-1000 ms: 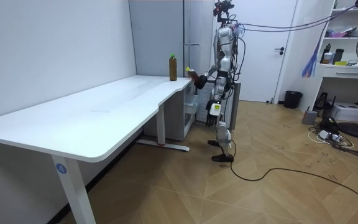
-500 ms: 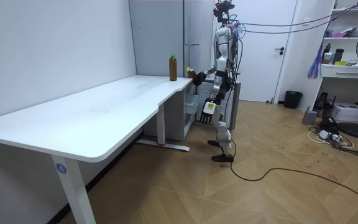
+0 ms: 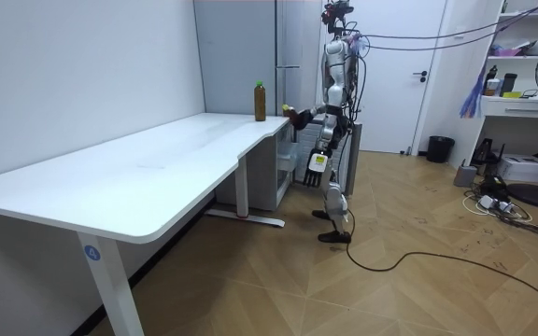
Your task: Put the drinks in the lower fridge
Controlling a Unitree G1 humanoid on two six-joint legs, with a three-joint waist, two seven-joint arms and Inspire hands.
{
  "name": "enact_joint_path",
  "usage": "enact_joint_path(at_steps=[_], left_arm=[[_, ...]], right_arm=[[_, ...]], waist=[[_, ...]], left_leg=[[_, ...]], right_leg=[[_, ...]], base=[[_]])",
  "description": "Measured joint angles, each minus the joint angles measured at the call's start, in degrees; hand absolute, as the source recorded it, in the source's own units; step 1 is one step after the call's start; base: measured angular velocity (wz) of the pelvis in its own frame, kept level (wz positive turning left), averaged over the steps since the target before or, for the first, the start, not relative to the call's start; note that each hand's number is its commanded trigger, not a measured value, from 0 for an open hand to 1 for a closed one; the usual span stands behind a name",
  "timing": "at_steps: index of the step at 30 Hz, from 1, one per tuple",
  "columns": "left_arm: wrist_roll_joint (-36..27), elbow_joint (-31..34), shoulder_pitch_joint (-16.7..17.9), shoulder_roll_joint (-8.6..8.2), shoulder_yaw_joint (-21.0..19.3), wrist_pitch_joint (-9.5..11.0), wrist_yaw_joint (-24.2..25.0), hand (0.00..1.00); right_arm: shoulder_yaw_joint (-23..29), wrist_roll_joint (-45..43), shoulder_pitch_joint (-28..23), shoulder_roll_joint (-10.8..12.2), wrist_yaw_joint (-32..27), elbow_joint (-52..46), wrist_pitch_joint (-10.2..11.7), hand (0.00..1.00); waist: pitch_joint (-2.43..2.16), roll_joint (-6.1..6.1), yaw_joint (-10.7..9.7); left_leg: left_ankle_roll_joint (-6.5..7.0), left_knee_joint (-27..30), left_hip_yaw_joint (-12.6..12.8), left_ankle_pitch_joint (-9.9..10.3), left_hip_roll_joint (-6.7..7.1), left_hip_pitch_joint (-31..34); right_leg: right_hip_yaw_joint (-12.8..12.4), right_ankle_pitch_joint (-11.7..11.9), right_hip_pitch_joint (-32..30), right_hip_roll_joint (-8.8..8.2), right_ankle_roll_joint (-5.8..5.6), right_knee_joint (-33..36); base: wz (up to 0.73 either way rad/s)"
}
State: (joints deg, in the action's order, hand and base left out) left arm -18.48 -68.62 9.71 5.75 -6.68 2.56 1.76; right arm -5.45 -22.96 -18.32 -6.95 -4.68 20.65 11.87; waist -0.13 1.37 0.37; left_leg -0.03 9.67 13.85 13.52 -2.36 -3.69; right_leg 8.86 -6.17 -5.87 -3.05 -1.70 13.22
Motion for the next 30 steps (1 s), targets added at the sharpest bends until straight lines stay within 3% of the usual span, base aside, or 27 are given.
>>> enact_joint_path(at_steps=[8,12,15,22,30], left_arm=[[0.27,0.04,-0.10,-0.03,-1.12,0.32,-0.09,0.00],[0.25,0.04,-0.12,-0.04,-1.10,0.29,-0.83,0.00],[0.49,-0.02,-0.14,-0.01,-1.11,0.29,-1.38,0.00],[0.48,-0.06,0.18,0.00,-1.43,0.21,-2.16,0.00],[0.48,0.10,1.46,-0.04,-1.42,0.23,-2.60,0.00]], right_arm=[[3.11,1.19,0.02,-0.52,-9.89,10.51,0.12,1.00],[5.29,5.91,0.03,-0.41,-14.39,15.69,-2.00,1.00],[6.77,10.89,0.03,-0.26,-17.88,17.02,-3.26,1.00],[11.67,27.79,1.64,0.78,-24.83,19.19,-3.41,1.00],[11.63,35.80,4.17,0.82,-25.20,22.47,-3.79,1.00]], waist=[[0.04,0.12,-0.11],[0.11,0.25,-0.22],[0.26,0.08,-0.18],[0.63,0.10,-0.23],[0.45,0.37,-0.14]], left_leg=[[0.00,-0.11,0.32,0.00,-0.08,-0.05],[0.00,-0.11,0.37,0.00,0.00,-0.05],[0.00,-0.31,0.61,0.01,0.06,-0.11],[-0.01,-0.35,0.72,0.01,0.01,-0.80],[-0.01,-0.25,0.06,0.01,-0.01,-0.93]], right_leg=[[-0.28,0.06,-0.15,0.47,0.17,-0.13],[-0.30,0.05,-0.19,0.40,0.18,-0.07],[-0.79,-0.11,-0.56,0.39,0.20,0.49],[-0.97,-0.28,-0.09,0.56,0.25,0.38],[-0.61,-0.79,0.32,0.50,0.24,0.42]], base=[[-0.02],[-0.01],[-0.06],[-0.01],[0.04]])
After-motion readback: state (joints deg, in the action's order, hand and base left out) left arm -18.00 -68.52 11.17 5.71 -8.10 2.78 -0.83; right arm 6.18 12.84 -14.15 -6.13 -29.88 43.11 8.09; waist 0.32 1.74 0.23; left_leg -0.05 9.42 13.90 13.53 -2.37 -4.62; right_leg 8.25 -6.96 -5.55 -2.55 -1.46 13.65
